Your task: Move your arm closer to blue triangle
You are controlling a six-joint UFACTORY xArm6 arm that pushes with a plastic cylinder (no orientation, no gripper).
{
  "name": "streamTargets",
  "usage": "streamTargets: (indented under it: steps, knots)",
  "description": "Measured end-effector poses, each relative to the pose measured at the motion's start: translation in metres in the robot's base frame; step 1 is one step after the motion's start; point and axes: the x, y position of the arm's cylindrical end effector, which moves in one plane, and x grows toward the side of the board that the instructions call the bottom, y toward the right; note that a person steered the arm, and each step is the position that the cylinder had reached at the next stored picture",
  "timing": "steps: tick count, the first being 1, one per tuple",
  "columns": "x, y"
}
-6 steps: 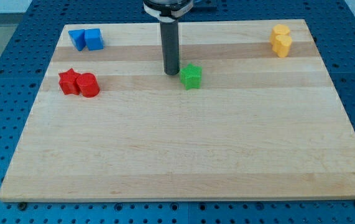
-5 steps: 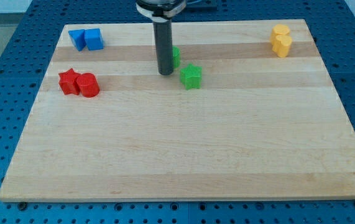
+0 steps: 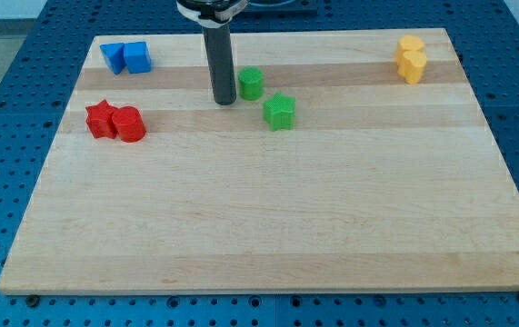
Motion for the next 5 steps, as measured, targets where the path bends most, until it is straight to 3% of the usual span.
streamTargets:
  steps: [1,2,3,5]
  knots:
    - [-0.041,-0.011]
    - [-0.127,-0.044]
    - [-0.152,-0.056]
    - [-0.152,-0.174]
